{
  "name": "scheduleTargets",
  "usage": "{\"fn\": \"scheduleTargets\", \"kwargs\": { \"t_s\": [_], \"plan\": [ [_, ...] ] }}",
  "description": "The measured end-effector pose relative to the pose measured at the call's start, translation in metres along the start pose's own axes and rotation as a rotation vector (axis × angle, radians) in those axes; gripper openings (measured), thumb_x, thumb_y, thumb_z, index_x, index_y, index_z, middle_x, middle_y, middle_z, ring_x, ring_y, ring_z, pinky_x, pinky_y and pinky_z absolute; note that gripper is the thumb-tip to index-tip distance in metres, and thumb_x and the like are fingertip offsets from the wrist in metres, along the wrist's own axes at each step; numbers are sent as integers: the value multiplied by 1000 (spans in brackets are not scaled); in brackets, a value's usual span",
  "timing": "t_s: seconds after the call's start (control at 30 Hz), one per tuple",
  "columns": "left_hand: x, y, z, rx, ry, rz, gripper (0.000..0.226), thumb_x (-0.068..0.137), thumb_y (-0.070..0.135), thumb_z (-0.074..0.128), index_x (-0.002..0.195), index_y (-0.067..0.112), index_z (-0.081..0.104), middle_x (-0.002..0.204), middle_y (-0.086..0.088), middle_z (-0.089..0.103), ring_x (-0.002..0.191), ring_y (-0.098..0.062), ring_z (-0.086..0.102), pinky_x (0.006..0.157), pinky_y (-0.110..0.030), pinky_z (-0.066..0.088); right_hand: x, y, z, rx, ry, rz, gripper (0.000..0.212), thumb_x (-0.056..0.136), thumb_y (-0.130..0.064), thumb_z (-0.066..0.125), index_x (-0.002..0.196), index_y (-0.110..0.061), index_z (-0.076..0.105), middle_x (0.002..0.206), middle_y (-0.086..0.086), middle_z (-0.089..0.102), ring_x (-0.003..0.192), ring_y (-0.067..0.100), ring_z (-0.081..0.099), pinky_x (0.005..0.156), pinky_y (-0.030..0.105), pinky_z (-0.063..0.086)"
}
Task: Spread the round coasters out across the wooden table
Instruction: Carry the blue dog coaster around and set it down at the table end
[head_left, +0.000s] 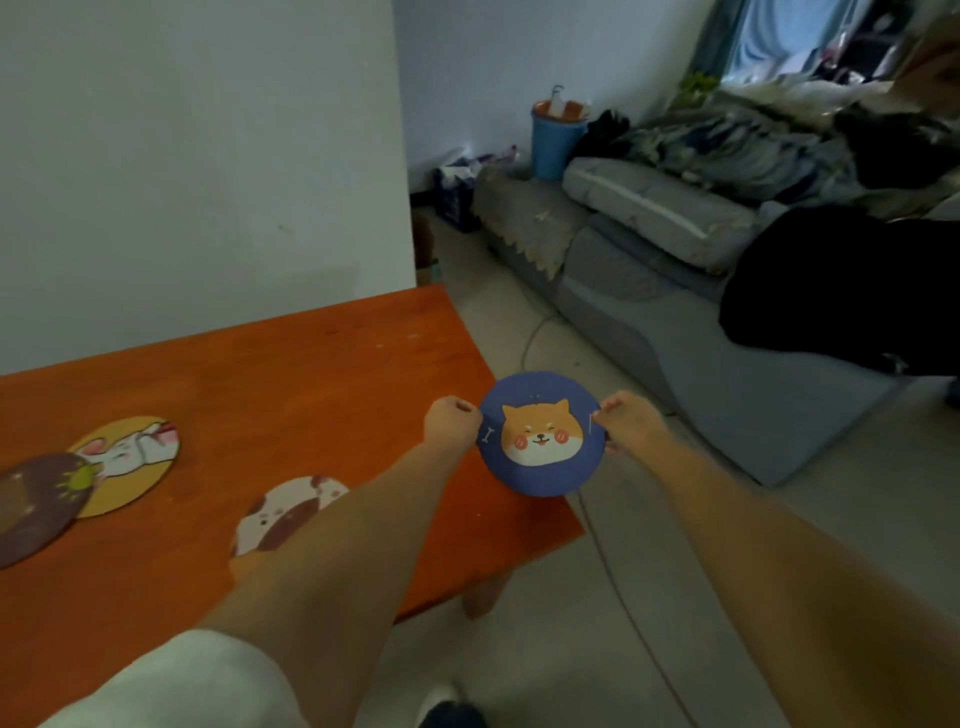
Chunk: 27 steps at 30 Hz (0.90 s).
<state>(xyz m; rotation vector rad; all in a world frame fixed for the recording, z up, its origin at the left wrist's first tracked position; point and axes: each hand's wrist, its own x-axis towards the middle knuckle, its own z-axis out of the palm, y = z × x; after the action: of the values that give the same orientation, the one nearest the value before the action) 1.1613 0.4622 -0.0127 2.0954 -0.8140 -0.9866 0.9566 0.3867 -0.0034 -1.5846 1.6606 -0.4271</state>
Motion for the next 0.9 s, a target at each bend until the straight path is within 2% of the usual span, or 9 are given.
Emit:
{"fn": "scheduleTargets", "kwargs": {
  "t_s": [0.1,0.2,0.3,0.4,0.47,0.57,0.73,0.83,0.9],
  "plan": [
    [13,21,27,19,-14,21,18,94,3,46,77,8,47,92,-17,51,84,-29,48,83,-45,49,25,13,-23,25,5,15,17,93,-7,56,78,-7,47,92,19,55,78,32,54,71,41,52],
    [37,38,52,16,-6,33,32,93,2,48,63,13,41,82,-15,51,84,-29,50,79,-43,48,59,20,-39,34,-19,31,11,94,-8,55,88,-4,48,95,20,55,85,32,55,80,48,55],
    [71,62,74,-27,15,28,38,91,1,49,57,13,39,70,-12,49,83,-30,54,84,-45,55,101,15,-56,45,-19,-8,10,94,-6,55,88,-4,48,93,20,55,84,32,55,73,43,53],
    [108,90,97,-71,12,-6,36,91,0,48,59,13,40,83,-18,54,89,-29,55,95,-53,53,147,10,-76,10,-31,-21,9,93,-7,55,88,-4,49,93,19,56,83,31,57,75,43,55],
    [127,113,115,-54,-5,-21,37,90,-1,47,58,14,38,77,-19,54,88,-32,55,97,-53,52,175,10,-94,-13,-41,-29,10,92,-9,56,87,-5,49,92,17,58,84,31,59,81,47,56],
    [151,146,148,-23,-68,-14,38,89,-2,46,55,12,38,83,-28,54,93,-44,59,97,-53,51,214,17,-125,-69,-16,-33,12,92,-11,58,82,-9,50,89,13,60,77,27,59,70,38,52],
    [185,181,182,-144,-104,-59,21,93,4,49,74,9,50,108,-29,60,113,-41,60,101,-53,49,287,26,-153,-58,-72,32,28,92,-10,57,67,-18,46,88,16,58,66,27,56,67,36,49],
    [210,180,183,-226,-11,-147,31,93,4,50,65,15,42,87,-17,58,97,-33,60,97,-52,52,330,10,-142,-85,-166,1,19,92,-12,57,75,-14,49,92,14,58,79,28,58,70,38,52],
    [224,177,178,-285,55,-214,33,93,2,50,63,13,41,74,-10,53,88,-30,56,92,-49,54,356,-5,-128,-114,-240,-71,16,91,-13,58,77,-13,50,91,12,60,75,25,60,64,37,54]
  ]
}}
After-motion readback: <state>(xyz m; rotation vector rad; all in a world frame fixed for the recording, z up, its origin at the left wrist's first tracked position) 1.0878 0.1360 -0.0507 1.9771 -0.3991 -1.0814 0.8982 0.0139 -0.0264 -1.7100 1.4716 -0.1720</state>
